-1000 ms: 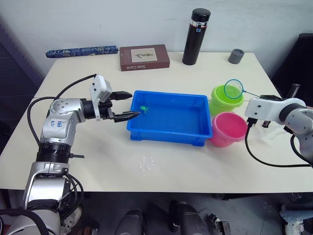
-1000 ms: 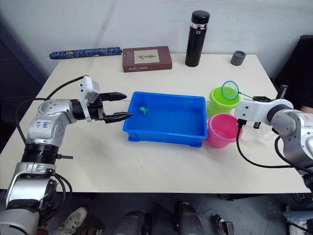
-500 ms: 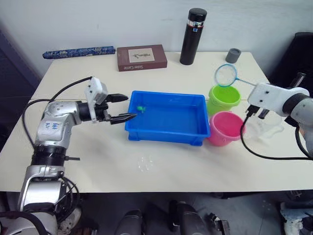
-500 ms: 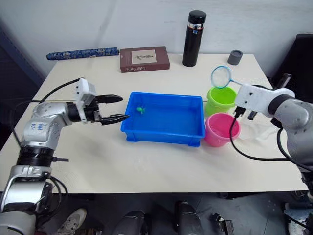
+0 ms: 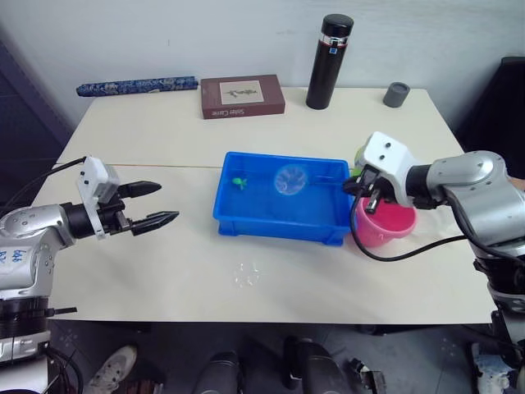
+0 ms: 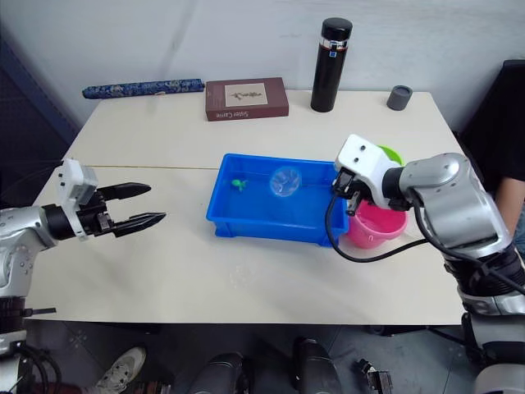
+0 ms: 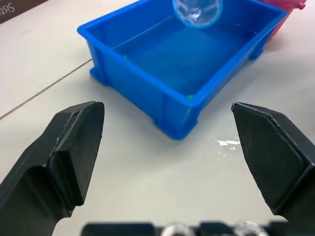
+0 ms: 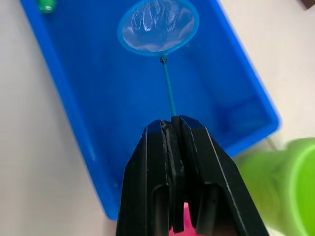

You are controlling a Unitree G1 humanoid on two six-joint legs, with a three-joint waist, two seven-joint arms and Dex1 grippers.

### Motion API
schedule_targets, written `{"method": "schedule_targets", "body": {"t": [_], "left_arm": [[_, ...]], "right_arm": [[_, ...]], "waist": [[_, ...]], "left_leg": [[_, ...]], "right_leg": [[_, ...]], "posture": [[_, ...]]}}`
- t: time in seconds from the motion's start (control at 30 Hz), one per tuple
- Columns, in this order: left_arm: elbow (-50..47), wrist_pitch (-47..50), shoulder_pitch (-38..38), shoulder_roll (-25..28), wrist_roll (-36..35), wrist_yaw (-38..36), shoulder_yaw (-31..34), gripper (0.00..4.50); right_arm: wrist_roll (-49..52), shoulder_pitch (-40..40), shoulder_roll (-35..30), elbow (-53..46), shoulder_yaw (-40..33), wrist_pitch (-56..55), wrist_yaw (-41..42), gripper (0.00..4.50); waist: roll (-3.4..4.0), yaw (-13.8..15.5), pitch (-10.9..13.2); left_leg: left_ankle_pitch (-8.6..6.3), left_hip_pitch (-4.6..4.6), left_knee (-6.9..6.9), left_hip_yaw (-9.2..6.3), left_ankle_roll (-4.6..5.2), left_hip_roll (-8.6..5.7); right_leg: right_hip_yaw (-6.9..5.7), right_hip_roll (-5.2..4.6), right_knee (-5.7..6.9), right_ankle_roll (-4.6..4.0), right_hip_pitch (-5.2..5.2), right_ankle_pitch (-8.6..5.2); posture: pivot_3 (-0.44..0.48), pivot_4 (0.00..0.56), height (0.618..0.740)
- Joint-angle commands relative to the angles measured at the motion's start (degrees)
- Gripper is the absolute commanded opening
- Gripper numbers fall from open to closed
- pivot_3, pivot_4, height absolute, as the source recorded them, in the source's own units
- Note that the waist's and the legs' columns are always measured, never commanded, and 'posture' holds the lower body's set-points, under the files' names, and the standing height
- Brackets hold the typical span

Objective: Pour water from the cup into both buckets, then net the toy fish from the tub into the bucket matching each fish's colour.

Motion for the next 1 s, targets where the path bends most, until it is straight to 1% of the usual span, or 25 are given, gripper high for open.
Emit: {"method": "schedule_targets", "body": {"t": [0.03,0.23,0.37,0.6,0.67,0.8,0.9,1.0], "left_arm": [[-5.28,0.93,1.67,0.05,-2.22,1.99,2.44,4.46],[-8.51,1.96,3.49,-1.17,-2.82,4.91,2.16,4.46],[-7.55,0.98,3.11,-1.18,-0.71,7.28,1.04,4.46],[-5.97,1.61,1.04,-1.22,0.39,9.24,-1.01,4.46],[-5.83,1.7,0.6,-1.21,0.46,9.48,-1.34,4.46],[-5.79,1.72,0.14,-0.88,0.5,9.57,-1.59,4.46],[-6.01,1.63,0.23,-0.7,0.37,9.56,-1.51,4.46],[-6.21,1.48,0.29,-0.64,0.25,9.55,-1.5,4.46]], "right_arm": [[1.33,-1.96,1.17,-1.22,1.25,4.56,-0.65,0.0],[1.66,-3.23,6.37,-0.88,4.77,11.22,-4.77,0.0],[0.66,-4.88,12.32,1.69,6.49,13.87,-10.22,0.0],[-0.11,-7.41,18.83,6.18,8.36,16.1,-16.53,0.0],[-0.13,-7.97,19.66,6.94,8.61,16.32,-17.33,0.0],[-0.97,-9.35,18.62,7.72,11.58,15.01,-17.54,0.0],[-3.12,-9.01,13.19,5.89,16.29,9.01,-13.59,0.0],[-3.29,-8.4,9.02,5.07,18.19,2.76,-8.59,0.0]], "waist": [[0.0,-0.09,0.0],[0.0,-0.25,0.0],[0.0,-0.4,0.0],[0.0,-0.18,0.0],[0.0,-0.24,0.0],[0.0,-0.45,0.0],[0.0,-0.35,0.0],[0.0,-0.31,0.0]], "left_leg": [[0.0,0.0,0.0,0.0,0.0,0.0],[-0.01,0.04,0.0,0.01,-0.03,0.01],[-0.01,0.03,0.0,0.03,-0.03,0.0],[-0.01,0.02,-0.01,0.03,-0.04,-0.02],[0.0,0.0,0.0,0.04,-0.03,-0.04],[0.0,0.01,-0.01,0.03,-0.04,-0.04],[0.0,0.0,-0.02,0.03,-0.04,-0.04],[-0.01,-0.03,-0.01,0.03,-0.03,-0.06]], "right_leg": [[0.0,0.0,0.01,0.0,0.0,0.0],[0.01,0.02,0.07,-0.01,-0.02,0.0],[0.01,0.02,0.08,0.0,-0.03,0.0],[0.0,0.03,0.08,-0.01,-0.04,0.0],[0.0,0.02,0.09,0.0,-0.05,0.0],[-0.02,0.03,0.09,0.0,-0.06,0.0],[-0.03,0.03,0.08,0.0,-0.06,0.0],[-0.03,0.03,0.04,0.0,-0.07,0.0]], "posture": [[0.0,0.15,0.74],[0.0,0.15,0.74],[0.0,0.15,0.74],[0.0,0.15,0.74],[0.0,0.15,0.74],[0.0,0.15,0.74],[0.0,0.15,0.74],[0.0,0.15,0.74]]}}
